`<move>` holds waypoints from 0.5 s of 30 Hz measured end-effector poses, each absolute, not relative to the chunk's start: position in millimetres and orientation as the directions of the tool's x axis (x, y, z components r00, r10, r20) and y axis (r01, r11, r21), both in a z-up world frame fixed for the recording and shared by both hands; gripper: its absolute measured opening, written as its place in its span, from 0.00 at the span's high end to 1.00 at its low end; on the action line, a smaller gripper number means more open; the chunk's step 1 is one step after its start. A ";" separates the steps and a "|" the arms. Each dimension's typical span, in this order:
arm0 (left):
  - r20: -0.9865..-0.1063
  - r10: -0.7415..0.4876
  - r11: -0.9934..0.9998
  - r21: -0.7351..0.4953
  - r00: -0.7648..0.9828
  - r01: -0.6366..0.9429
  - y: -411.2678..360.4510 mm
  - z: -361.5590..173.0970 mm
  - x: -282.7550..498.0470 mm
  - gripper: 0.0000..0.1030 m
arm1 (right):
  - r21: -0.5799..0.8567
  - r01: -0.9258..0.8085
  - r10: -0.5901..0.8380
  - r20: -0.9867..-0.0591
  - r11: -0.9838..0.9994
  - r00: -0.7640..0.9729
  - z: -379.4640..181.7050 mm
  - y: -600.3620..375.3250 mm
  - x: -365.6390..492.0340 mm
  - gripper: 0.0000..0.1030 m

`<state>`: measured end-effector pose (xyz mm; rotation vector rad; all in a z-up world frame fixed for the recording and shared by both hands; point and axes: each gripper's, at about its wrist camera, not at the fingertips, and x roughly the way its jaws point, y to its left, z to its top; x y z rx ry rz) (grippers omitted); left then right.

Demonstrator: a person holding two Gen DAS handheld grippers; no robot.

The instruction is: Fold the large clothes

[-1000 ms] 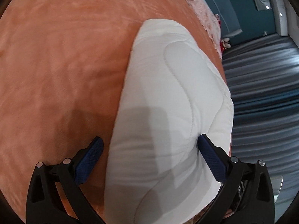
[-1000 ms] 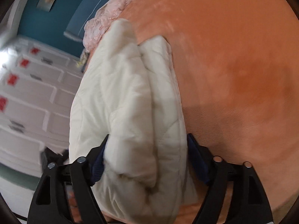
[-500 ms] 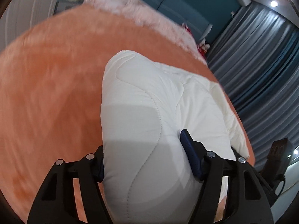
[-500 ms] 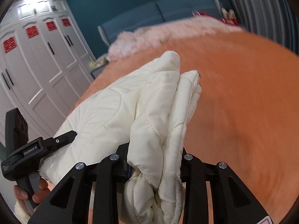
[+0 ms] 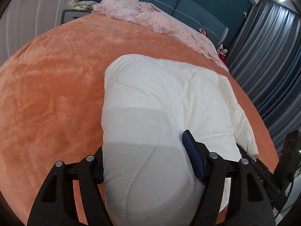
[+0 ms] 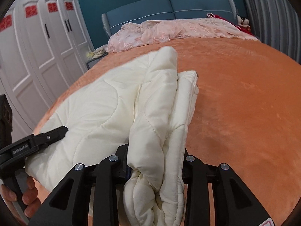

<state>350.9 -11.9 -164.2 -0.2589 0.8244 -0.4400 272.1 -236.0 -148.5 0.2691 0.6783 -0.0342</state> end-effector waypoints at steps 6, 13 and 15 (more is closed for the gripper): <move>-0.626 -0.465 0.883 -0.379 0.626 0.278 -12.2 -177.5 345.1 0.31 | 0.245 0.112 0.066 -0.619 0.963 0.782 -164.1 -242.1 272.1 0.68; -0.625 -0.458 0.887 -0.369 0.632 0.278 -11.7 -180.3 348.7 0.28 | 0.259 0.114 0.075 -0.621 0.959 0.780 -169.9 -243.2 275.2 0.65; -0.629 -0.455 0.888 -0.370 0.630 0.272 -11.4 -179.9 348.3 0.27 | 0.272 0.113 0.085 -0.623 0.956 0.778 -169.4 -245.3 274.6 0.61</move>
